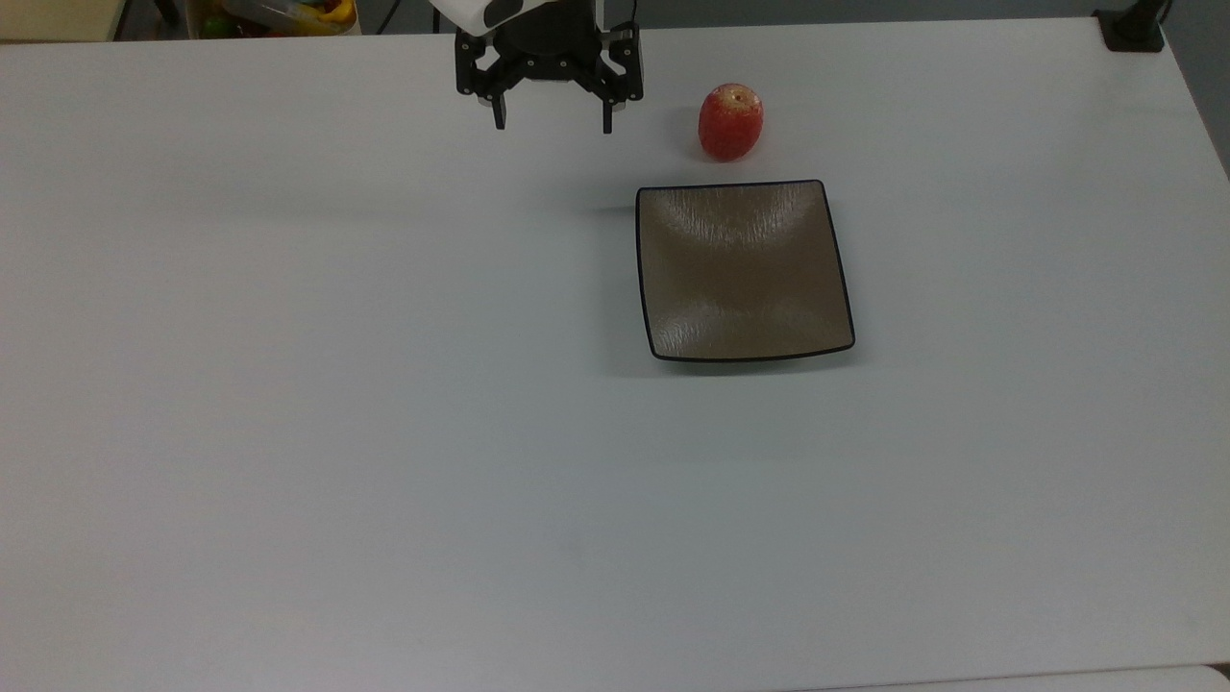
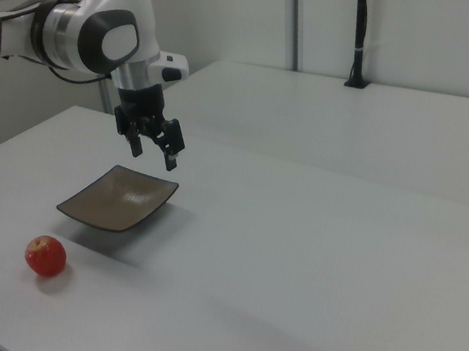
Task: Apples placed on a ceramic plate
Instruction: 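Move the open gripper over the red apple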
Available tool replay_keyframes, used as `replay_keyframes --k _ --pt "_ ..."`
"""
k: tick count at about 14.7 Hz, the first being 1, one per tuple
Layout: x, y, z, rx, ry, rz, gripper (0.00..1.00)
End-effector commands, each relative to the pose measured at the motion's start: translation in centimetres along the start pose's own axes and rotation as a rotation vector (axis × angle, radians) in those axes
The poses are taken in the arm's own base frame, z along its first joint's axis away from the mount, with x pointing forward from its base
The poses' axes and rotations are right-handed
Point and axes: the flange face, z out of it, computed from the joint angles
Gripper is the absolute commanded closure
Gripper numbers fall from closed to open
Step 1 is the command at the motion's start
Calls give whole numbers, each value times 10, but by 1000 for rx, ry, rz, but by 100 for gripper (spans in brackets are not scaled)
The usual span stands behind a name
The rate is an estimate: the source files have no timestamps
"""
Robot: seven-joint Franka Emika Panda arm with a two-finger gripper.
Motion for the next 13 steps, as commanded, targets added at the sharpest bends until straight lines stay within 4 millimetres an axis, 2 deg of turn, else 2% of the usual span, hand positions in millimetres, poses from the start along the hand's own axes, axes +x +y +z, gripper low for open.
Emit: replay_keyframes --k 1,6,8,10,12,13 --pt "-8 -4 -2 21 -19 -26 0" --pt "-8 -7 -2 20 -19 -30 0" --pt "-16 -12 7 19 -42 -35 0" --pt "-36 -35 20 13 -76 -79 0" --pt "-58 -48 33 11 -112 -96 0" --pt "-73 -66 41 11 -125 -128 0"
